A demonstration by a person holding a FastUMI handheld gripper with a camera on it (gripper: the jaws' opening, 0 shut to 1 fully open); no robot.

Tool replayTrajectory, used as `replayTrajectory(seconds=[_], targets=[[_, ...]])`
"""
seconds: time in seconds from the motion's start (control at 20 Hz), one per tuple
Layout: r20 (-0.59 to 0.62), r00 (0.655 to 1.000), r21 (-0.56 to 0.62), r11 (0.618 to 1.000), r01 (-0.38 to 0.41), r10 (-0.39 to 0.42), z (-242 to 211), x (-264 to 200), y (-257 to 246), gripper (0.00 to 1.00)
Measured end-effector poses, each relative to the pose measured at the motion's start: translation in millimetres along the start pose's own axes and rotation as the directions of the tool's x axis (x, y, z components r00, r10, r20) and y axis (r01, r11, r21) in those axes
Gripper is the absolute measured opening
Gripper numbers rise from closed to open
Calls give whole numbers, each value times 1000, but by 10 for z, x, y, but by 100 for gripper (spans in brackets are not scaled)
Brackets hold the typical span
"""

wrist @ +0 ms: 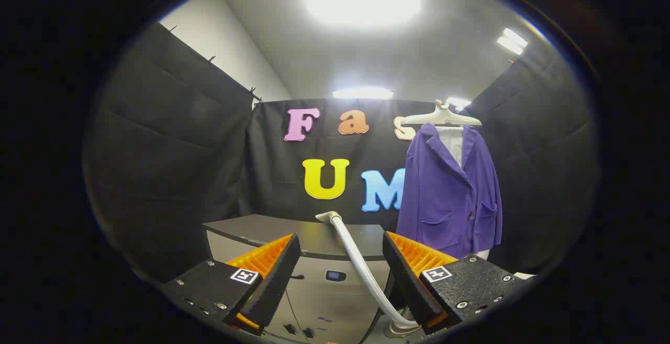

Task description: Iron the clothes twice with a garment steamer, once on the left side and once on the right side.

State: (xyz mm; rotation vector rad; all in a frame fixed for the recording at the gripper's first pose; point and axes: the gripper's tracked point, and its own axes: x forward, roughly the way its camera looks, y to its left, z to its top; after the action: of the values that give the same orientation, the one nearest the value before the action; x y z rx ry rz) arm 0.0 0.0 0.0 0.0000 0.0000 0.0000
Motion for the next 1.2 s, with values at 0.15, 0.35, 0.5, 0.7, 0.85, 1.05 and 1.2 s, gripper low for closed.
replayTrajectory(seconds=[0.15, 0.35, 0.5, 0.7, 0.85, 1.05, 1.2], targets=[[-19, 999, -31, 999, 32, -33, 24, -121, -162, 97], [-4, 1000, 0, 1000, 30, -30, 191, -177, -275, 97], [-6, 999, 47, 998, 50, -50, 346, -130, -435, 97], [-7, 998, 28, 997, 69, -69, 569, 12, -608, 97], [2, 997, 17, 997, 72, -72, 732, 223, -637, 97], [10, 997, 32, 997, 75, -75, 935, 640, -635, 97], [12, 996, 48, 995, 82, -83, 1072, 960, -598, 97]])
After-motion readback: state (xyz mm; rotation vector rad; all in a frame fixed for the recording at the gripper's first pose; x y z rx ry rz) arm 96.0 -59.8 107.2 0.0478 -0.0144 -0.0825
